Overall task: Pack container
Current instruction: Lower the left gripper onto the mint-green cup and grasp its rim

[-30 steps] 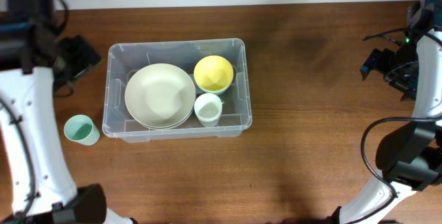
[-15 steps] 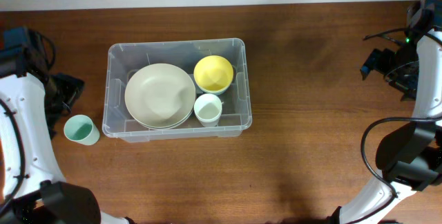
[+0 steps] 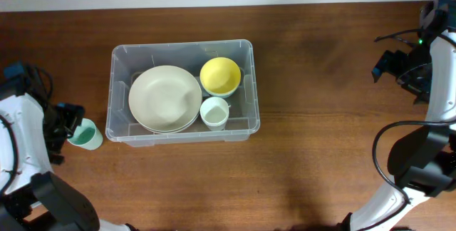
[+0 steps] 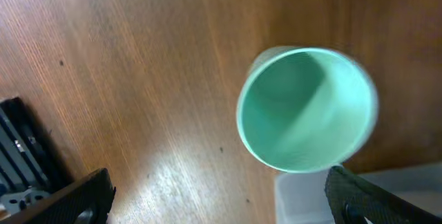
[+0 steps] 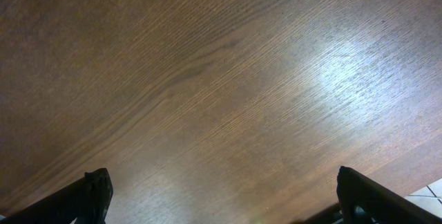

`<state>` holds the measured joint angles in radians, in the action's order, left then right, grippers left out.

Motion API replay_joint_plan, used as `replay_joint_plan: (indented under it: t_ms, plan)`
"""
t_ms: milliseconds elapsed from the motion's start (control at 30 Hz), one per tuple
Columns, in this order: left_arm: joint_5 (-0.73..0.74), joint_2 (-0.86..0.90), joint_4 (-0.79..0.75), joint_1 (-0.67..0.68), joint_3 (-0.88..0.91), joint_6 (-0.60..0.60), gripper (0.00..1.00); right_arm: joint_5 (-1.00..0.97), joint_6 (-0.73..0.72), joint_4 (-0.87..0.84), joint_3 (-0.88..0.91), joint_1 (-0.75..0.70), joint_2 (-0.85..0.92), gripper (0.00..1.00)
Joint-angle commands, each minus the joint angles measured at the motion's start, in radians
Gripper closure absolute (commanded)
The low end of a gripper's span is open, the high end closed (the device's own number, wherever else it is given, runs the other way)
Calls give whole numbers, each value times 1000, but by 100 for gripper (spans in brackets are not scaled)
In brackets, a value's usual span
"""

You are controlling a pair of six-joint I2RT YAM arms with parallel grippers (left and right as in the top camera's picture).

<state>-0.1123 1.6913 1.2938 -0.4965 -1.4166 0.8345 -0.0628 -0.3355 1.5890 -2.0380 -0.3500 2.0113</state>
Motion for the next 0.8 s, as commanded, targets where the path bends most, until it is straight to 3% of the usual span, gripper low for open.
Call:
replay_joint_plan:
  t_ms: [0,500,600,733,767]
  plan:
    - [23,-9,-29,-10,60,11,0,-5,3,0,0,-4,-11,1]
    - [23,-9,-235,-10,261,10,2,-5,3,0,0,-4,-11,1]
    - [32,-9,-239,-10,266,10,27,-5,3,0,0,-4,-11,1]
    - [79,-9,-251,-10,266,10,71,-5,3,0,0,-4,-11,1]
    - [84,-9,-255,-10,266,10,78,-5,3,0,0,-4,-11,1]
